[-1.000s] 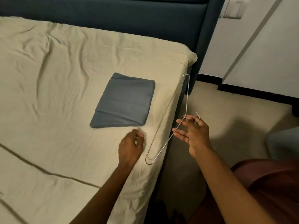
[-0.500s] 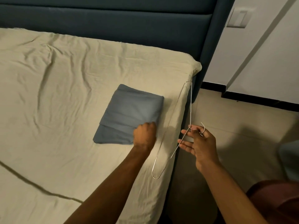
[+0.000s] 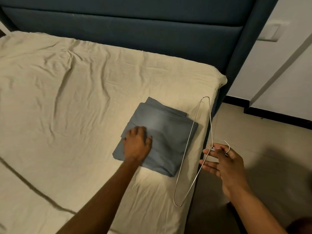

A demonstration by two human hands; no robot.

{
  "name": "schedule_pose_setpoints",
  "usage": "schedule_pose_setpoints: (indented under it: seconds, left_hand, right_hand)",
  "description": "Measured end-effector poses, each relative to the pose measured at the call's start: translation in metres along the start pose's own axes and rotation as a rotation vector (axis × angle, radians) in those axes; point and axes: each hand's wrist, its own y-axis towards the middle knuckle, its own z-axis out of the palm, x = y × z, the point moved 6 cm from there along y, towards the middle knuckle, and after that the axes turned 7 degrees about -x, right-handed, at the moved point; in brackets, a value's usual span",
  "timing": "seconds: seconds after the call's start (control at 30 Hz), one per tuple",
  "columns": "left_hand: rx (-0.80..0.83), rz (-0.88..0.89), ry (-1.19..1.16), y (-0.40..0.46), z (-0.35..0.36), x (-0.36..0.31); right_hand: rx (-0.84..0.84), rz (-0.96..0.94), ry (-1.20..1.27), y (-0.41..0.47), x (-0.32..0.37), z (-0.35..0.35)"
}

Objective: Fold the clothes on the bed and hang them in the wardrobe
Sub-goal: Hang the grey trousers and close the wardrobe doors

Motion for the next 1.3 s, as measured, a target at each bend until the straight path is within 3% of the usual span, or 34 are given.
schedule_pose_setpoints:
  seconds: [0.13, 0.3, 0.47, 0.53, 0.6, 0.77, 0.83, 0.93, 1.07, 1.17, 1.3]
  left_hand:
    - [0.115, -0.309, 0.010, 0.031, -0.001, 0.059]
    - [0.233, -0.283, -0.098, 0.051, 0.009, 0.065]
    - [0.180, -0.404, -0.681, 0.045, -0.006, 0.083]
    - [0.118, -0.464, -0.800, 0.038, -0.020, 0.103]
    - [0.049, -0.569, -0.761, 0.025, -0.031, 0.138]
    - [0.000, -0.741, -0.342, -0.012, -0.042, 0.205]
    - [-0.089, -0.667, -0.075, -0.014, -0.054, 0.193]
    - [-0.255, -0.309, 0.035, -0.016, -0.065, 0.122]
    - [-0.010, 0.057, 0.125, -0.024, -0.021, 0.004]
    - [0.136, 0.032, 0.231, -0.019, 0.007, -0.026]
    - [0.055, -0.036, 0.139, 0.001, 0.000, -0.015]
  right_hand:
    - [-0.027, 0.000, 0.012, 0.000, -0.004, 0.004]
    - [-0.061, 0.017, 0.029, 0.002, -0.008, 0.011]
    - [-0.056, 0.037, 0.046, 0.001, -0.008, 0.024]
    - [-0.035, 0.025, 0.044, -0.001, -0.004, 0.031]
    - [-0.016, 0.016, 0.038, -0.001, -0.001, 0.037]
    - [0.005, 0.009, 0.006, -0.002, -0.007, 0.050]
    - [0.010, 0.013, -0.012, -0.003, -0.014, 0.053]
    - [0.010, 0.015, -0.032, -0.002, -0.020, 0.055]
    - [-0.005, -0.004, -0.072, -0.004, -0.023, 0.056]
    - [-0.002, -0.042, -0.084, -0.009, -0.018, 0.056]
    - [0.020, -0.098, -0.126, -0.013, -0.010, 0.058]
